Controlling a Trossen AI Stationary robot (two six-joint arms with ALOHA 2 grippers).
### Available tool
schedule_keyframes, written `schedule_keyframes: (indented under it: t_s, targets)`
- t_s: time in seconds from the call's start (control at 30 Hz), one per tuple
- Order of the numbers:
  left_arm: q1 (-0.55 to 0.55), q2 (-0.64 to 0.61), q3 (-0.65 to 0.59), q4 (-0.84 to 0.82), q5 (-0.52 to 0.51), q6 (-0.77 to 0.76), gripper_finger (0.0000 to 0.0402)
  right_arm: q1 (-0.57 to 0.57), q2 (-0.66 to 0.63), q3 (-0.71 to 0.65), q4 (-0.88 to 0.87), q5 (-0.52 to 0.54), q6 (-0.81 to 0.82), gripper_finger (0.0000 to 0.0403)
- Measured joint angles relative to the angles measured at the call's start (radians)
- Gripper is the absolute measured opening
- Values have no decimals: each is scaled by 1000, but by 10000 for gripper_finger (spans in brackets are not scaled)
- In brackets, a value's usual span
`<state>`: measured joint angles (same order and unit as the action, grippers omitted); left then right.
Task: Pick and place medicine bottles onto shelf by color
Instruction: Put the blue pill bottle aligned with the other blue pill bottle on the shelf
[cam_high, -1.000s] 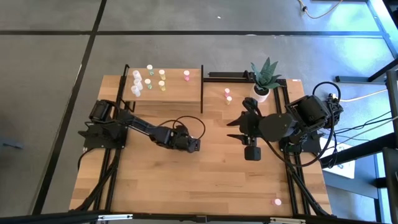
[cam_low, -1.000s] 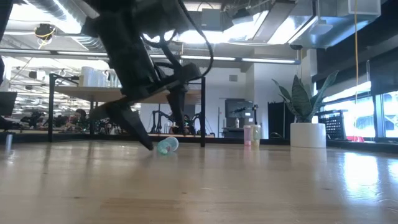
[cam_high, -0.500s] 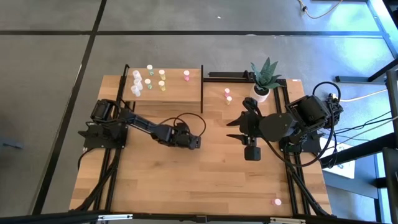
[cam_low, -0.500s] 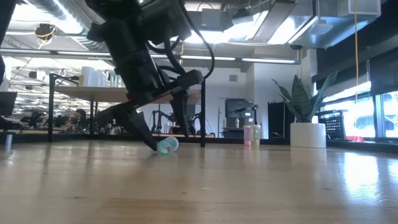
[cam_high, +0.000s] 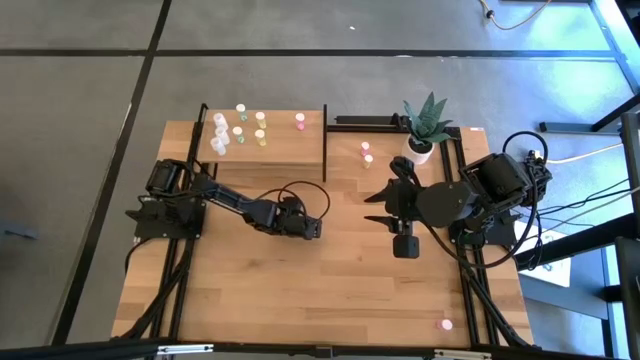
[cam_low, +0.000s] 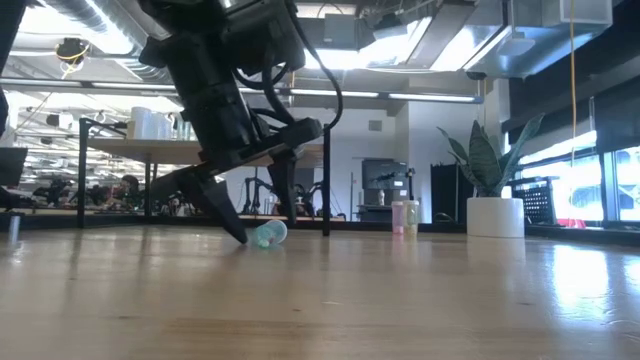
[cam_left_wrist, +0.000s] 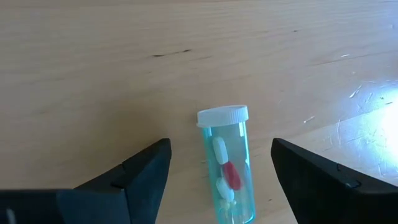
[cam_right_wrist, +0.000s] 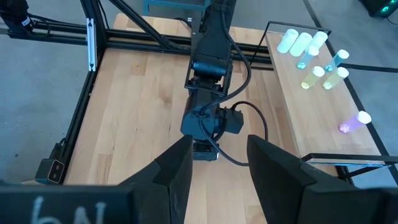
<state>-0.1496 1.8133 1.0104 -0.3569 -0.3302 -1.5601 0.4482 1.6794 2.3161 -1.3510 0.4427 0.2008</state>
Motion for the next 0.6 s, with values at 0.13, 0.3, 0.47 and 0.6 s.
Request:
schedule_keyframes:
  t_s: [0.13,0.3,0.47,0.6]
  targets:
    - [1,0,0,-9,3,-1,275,0,0,0,0,0,0,154]
    - [2,0,1,-27,7,-1,275,0,0,0,0,0,0,154]
    - [9,-2,3,-56,39,-22,275,0,0,0,0,0,0,154]
    - [12,-3,3,-76,49,-27,275,0,0,0,0,0,0,154]
